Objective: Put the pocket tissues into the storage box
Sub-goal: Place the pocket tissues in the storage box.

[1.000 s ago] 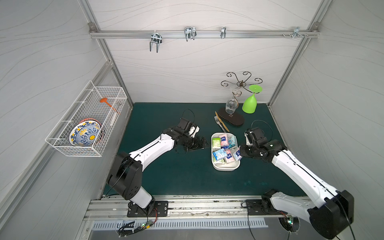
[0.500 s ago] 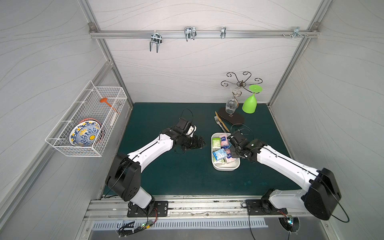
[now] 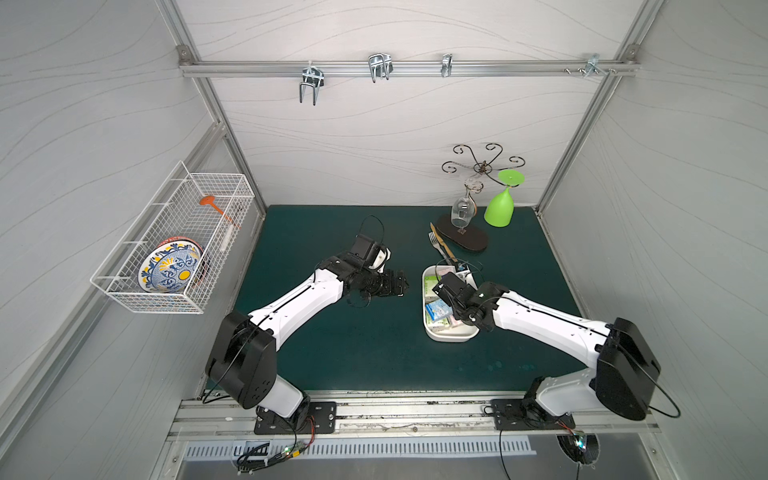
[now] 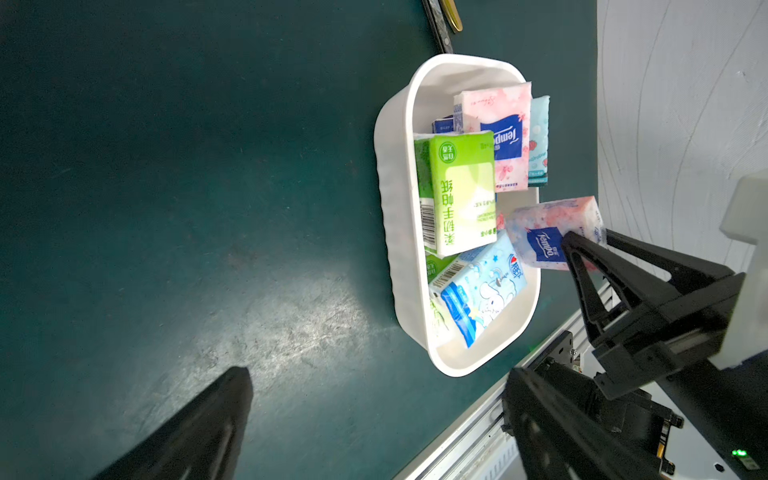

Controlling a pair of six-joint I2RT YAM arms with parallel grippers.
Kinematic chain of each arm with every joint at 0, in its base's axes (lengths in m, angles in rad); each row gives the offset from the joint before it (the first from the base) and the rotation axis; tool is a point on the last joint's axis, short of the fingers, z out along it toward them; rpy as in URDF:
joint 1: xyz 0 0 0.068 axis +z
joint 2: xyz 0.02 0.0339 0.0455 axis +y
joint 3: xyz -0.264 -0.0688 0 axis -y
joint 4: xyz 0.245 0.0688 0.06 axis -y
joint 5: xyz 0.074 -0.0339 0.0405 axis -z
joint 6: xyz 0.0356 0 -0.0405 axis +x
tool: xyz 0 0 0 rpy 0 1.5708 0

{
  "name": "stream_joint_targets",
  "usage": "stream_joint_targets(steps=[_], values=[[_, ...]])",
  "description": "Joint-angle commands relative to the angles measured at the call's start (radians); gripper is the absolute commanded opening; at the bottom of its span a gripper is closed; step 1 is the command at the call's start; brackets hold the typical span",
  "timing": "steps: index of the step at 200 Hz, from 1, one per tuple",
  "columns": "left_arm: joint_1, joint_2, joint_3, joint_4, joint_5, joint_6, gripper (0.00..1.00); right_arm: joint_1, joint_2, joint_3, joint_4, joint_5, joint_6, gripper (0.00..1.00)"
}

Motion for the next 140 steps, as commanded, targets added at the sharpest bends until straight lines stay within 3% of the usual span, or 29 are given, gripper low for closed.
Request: stream_joint_targets(steps=[1,40,61,79,99,140], values=[[0.002,-0.021,0.005,-0.008,-0.011,0.017,0.99,0.008,0.000,0.014,-0.028,0.050,-0.001,0.26],[0.001,-0.031,0.004,-0.009,-0.019,0.019,1.00,0.014,0.045,0.012,-0.026,0.020,0.027,0.27],[0.003,-0.044,0.004,-0.022,-0.054,0.032,1.00,0.014,0.058,0.017,-0.011,-0.002,0.006,0.32],[0.002,-0.066,0.010,-0.047,-0.126,0.050,1.00,0.012,0.060,0.020,-0.004,-0.017,-0.001,0.45],[0.006,-0.102,0.012,-0.060,-0.201,0.067,1.00,0.011,0.040,0.020,0.006,-0.048,-0.009,0.69],[0.050,-0.164,0.002,-0.060,-0.296,0.079,1.00,-0.012,-0.072,0.036,-0.004,-0.070,-0.013,0.76]])
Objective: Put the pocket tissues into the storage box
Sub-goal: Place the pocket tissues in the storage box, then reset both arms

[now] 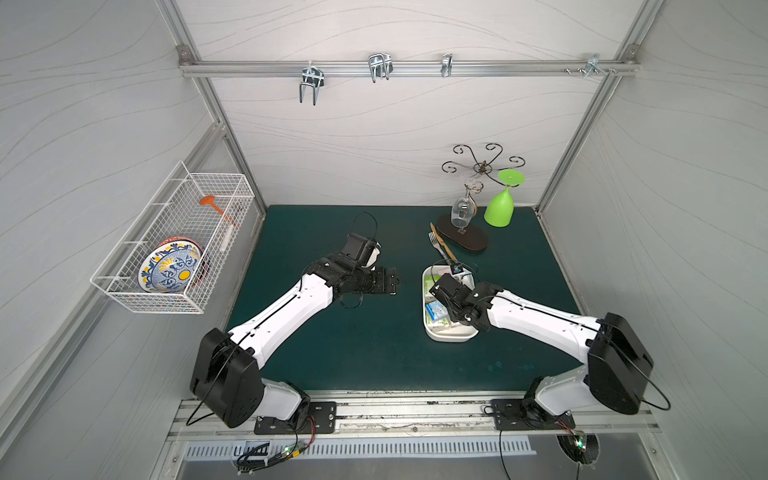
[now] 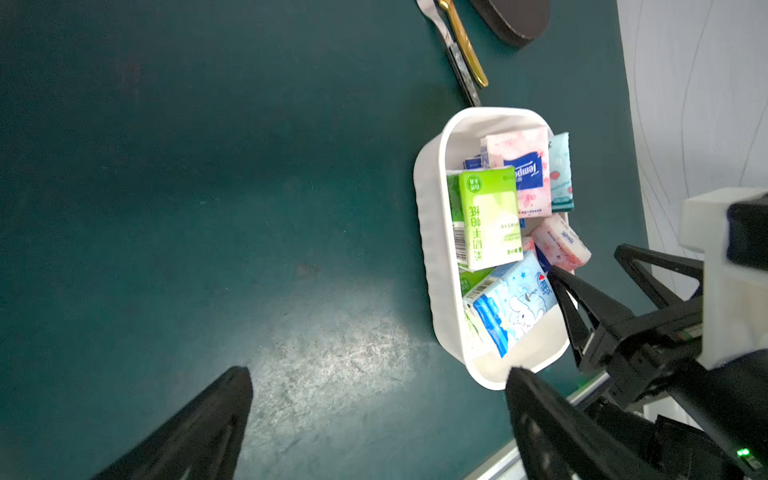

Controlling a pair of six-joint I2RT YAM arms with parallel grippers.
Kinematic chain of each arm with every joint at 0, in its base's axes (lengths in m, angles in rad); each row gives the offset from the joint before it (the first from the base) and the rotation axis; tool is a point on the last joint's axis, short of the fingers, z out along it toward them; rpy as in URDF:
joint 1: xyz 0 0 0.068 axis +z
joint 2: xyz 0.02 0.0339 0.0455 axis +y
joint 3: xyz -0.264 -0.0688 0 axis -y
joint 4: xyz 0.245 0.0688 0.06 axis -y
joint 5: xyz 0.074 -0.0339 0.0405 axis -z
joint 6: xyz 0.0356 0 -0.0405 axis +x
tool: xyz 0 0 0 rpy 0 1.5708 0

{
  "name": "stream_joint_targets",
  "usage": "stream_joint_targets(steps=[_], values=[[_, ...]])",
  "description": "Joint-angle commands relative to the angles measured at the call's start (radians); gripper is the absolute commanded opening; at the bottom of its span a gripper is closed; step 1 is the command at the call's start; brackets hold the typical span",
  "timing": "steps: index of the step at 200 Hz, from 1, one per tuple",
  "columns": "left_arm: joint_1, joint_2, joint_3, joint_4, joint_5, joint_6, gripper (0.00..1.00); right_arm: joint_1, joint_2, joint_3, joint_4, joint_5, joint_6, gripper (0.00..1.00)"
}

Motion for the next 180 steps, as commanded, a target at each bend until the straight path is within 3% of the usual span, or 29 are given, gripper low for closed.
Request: stream_joint_targets(steps=[1,18,40,73,88,107,130,152,174,180], values=[[0.036,-0.039,0.000,-0.001,-0.103,0.028,1.00,-0.017,-0.091,0.035,-0.014,-0.018,-0.010,0.76],[0.079,-0.055,-0.006,-0.006,-0.165,0.044,1.00,-0.095,-0.141,0.027,0.026,-0.088,-0.066,0.77],[0.139,-0.087,-0.052,0.040,-0.297,0.095,1.00,-0.286,-0.194,-0.013,0.147,-0.239,-0.158,0.79],[0.203,-0.175,-0.257,0.325,-0.518,0.273,0.99,-0.579,-0.294,-0.278,0.670,-0.371,-0.332,0.80],[0.255,-0.193,-0.348,0.443,-0.559,0.339,0.99,-0.689,-0.260,-0.361,0.840,-0.421,-0.366,0.81],[0.350,-0.187,-0.441,0.544,-0.521,0.366,0.99,-0.802,-0.131,-0.326,0.842,-0.466,-0.346,0.81],[0.456,-0.157,-0.542,0.660,-0.478,0.369,0.99,-0.839,0.002,-0.341,0.998,-0.478,-0.369,0.81],[0.497,-0.090,-0.616,0.843,-0.459,0.373,0.99,-0.831,0.053,-0.455,1.317,-0.489,-0.433,0.83],[0.510,0.019,-0.643,1.091,-0.453,0.397,0.99,-0.800,0.071,-0.543,1.478,-0.435,-0.450,0.84],[0.514,0.037,-0.634,1.109,-0.442,0.397,0.99,-0.790,0.079,-0.576,1.554,-0.442,-0.473,0.92]])
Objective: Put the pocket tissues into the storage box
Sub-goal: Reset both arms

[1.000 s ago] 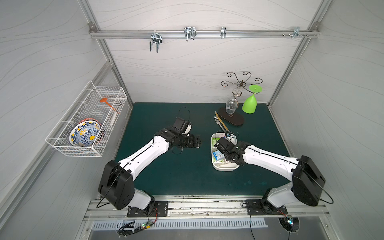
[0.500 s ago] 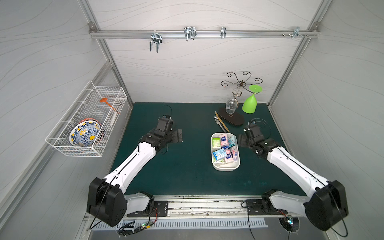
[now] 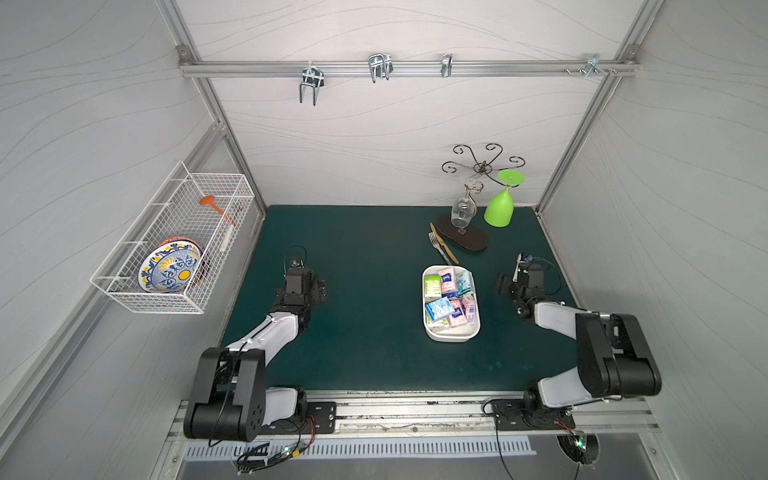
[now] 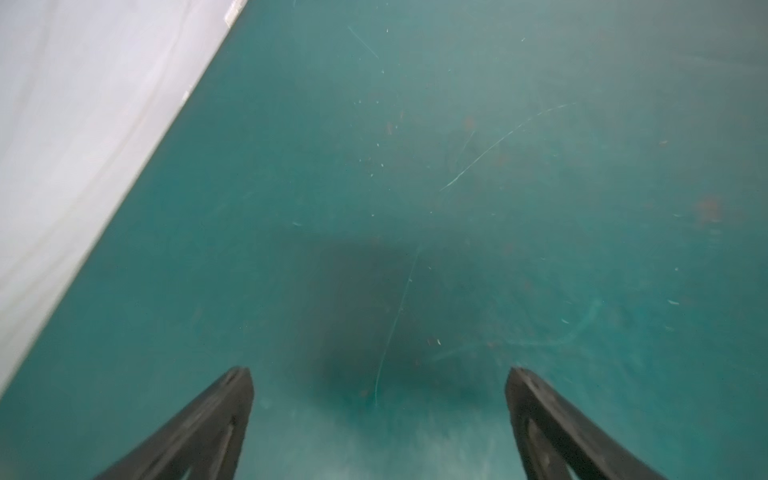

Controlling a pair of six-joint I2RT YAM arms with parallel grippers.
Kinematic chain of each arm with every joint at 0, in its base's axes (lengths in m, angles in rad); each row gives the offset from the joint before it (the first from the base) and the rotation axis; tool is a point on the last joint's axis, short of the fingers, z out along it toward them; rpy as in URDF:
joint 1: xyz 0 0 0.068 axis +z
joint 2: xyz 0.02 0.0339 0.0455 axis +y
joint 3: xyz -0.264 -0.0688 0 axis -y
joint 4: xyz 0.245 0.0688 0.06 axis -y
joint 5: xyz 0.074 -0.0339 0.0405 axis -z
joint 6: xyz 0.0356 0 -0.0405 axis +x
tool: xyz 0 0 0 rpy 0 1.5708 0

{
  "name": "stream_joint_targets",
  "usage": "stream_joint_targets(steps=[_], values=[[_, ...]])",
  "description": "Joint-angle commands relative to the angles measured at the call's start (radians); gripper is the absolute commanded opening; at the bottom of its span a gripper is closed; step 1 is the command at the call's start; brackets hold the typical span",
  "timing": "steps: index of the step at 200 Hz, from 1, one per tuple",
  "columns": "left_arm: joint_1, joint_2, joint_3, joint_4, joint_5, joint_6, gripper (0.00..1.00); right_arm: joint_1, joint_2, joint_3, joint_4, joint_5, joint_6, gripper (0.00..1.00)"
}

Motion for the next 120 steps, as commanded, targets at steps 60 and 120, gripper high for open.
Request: stream_joint_targets(steps=[60,120], values=[[0.032,0.202,-0.073,0.628,0.058,0.027,0.99,0.034,0.086,-0.051,0.349,-0.101,-0.125,0.99],[0.033,0.208,-0.085,0.655,0.058,0.030,1.00,0.036,0.083,-0.051,0.349,-0.097,-0.124,0.99]])
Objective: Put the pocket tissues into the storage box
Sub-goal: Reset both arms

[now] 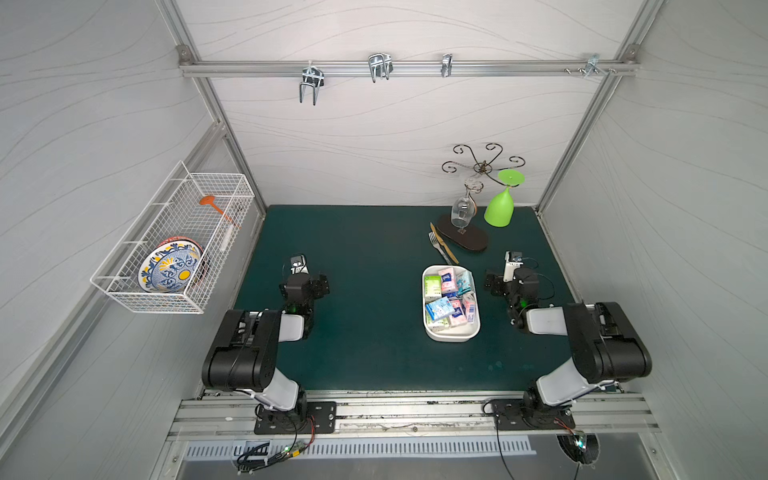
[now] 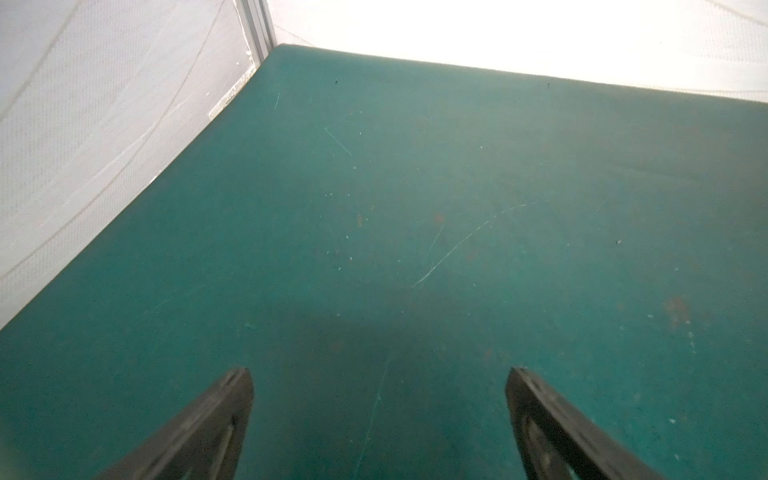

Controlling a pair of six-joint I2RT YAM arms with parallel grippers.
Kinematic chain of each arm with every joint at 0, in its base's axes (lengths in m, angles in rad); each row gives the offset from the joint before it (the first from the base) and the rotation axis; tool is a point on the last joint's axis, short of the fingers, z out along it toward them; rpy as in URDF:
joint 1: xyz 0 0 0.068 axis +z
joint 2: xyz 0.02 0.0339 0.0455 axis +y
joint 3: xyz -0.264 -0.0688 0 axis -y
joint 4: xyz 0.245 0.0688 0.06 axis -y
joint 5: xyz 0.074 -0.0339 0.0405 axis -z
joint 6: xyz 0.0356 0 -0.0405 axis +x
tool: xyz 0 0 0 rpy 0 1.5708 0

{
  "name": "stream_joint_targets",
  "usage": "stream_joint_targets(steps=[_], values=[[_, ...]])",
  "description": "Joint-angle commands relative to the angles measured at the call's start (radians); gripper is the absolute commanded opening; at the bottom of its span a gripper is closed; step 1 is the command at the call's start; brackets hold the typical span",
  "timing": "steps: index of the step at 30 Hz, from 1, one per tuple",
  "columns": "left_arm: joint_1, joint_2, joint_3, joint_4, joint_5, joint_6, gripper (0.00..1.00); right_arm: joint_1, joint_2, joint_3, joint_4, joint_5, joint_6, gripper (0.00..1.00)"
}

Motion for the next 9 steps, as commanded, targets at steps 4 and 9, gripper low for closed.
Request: stream_joint_targets(steps=[4,9], values=[[0.005,0.000,0.013,0.064,0.007,0.000,1.00,-0.003,0.011,0.022,0.000,-0.020,-0.007,0.99],[0.005,0.000,0.012,0.063,0.007,-0.001,1.00,-0.003,-0.003,0.007,0.014,-0.021,-0.008,0.99]])
